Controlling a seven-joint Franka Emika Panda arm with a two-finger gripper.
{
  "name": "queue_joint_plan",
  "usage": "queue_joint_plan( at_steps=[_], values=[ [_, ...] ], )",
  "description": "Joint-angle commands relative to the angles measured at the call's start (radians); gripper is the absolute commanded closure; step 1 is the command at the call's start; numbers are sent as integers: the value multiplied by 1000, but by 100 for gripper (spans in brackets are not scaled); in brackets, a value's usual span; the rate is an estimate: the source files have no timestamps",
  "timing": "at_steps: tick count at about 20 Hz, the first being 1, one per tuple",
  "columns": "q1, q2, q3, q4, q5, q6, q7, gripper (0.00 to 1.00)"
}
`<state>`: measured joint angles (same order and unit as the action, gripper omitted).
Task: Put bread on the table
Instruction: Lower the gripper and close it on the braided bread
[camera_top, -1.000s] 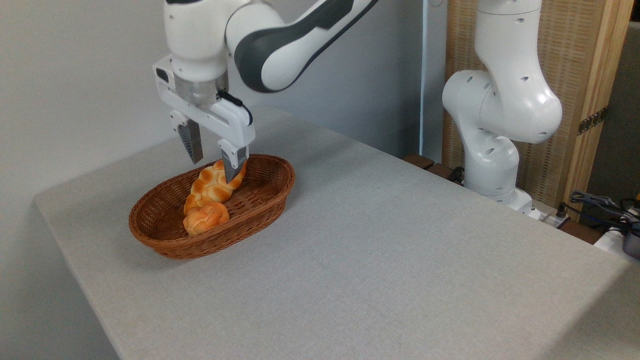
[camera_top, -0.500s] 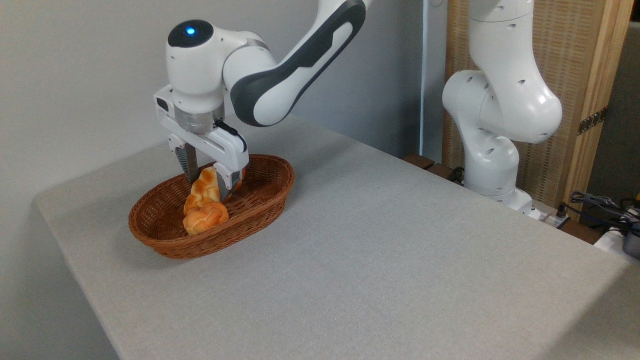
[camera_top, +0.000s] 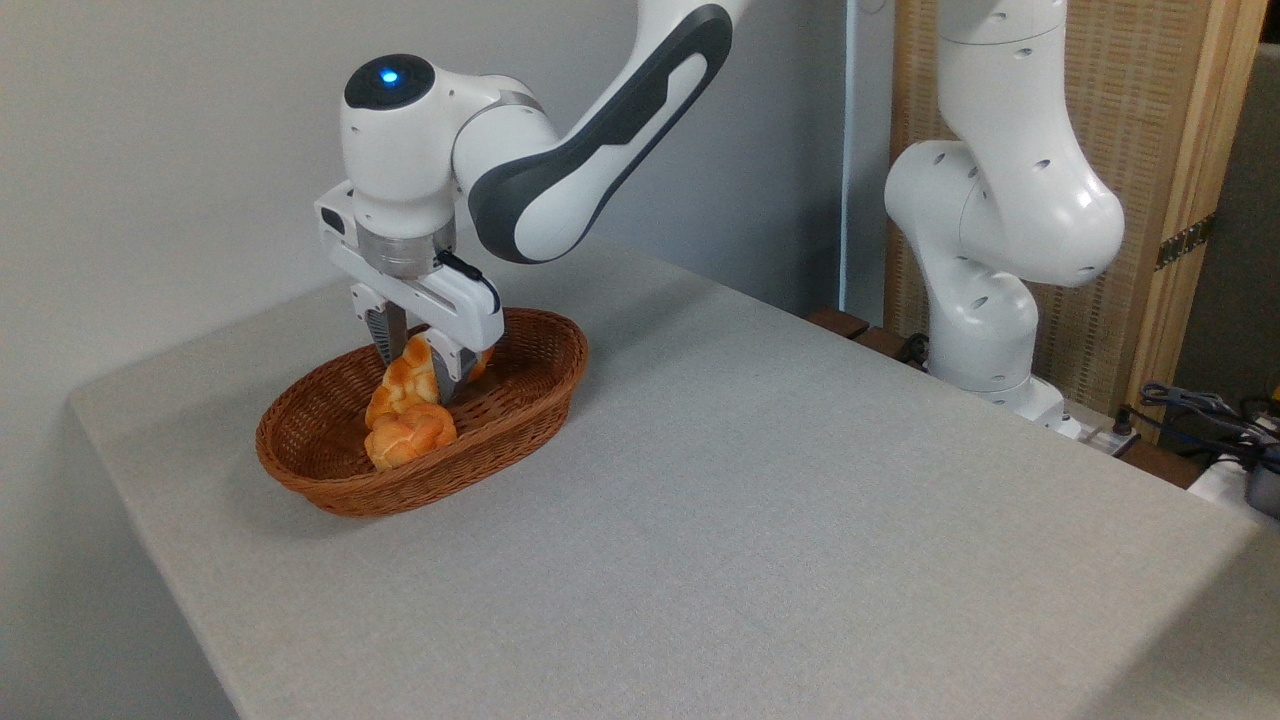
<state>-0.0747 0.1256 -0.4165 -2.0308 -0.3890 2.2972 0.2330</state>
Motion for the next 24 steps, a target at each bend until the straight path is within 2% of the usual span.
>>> queue_joint_plan(
  at_steps=[1,4,6,9,18,20,22,24],
  values=[
    [7,-4,-8,-9,-5,21,5,62],
    [10,-4,-7,-9,-5,21,5,68],
    [10,-4,-5,-8,-4,19,11,68],
    [15,-7,2,-3,24,15,77,69],
    [16,-12,36,29,24,-13,81,72],
    [16,-12,45,78,24,-74,84,73],
    [16,-12,103,151,18,-203,103,72],
    [16,-12,126,223,12,-298,130,72]
  ],
)
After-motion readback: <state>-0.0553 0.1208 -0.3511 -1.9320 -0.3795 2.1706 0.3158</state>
